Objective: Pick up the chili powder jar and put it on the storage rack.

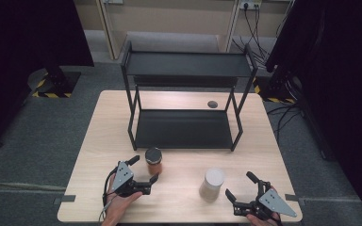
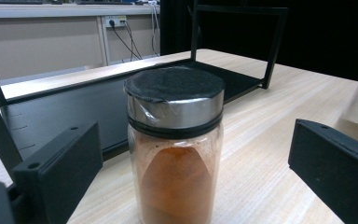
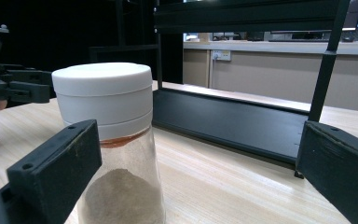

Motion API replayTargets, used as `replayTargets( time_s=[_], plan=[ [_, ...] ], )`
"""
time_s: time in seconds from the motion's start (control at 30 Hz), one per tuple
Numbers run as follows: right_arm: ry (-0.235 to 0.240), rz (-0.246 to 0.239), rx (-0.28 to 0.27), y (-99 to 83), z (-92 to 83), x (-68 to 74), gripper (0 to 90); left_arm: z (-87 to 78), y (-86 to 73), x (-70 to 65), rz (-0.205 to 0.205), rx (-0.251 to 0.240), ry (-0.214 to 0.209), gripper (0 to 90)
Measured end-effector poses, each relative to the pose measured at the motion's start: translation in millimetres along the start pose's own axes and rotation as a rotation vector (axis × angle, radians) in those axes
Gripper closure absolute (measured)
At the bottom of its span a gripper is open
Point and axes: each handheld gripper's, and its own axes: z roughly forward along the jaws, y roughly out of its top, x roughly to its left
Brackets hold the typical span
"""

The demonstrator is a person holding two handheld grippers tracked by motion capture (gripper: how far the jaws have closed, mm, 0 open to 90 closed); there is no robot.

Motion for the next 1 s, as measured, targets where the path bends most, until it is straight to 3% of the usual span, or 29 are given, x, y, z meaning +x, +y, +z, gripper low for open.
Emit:
replayTargets(
  time_s=[0.3, 0.57, 1.0],
  plan=[
    [0.0, 0.005, -0.001, -0.6, 0.4, -0.6, 0.4, 12.3, 5.0, 2.4, 0.011, 0.022, 0.001, 2.5],
    [0.0, 0.015, 0.001, -0.7, 0.5, -1.6, 0.4, 18.7, 6.1, 6.4, -0.002, 0.024, 0.011, 3.8],
    [0.002, 0.019, -0.001, -0.7, 0.2, -1.9, 0.4, 32.1, 11.3, 8.6, 0.026, 0.069, -0.012, 18.9]
  ],
)
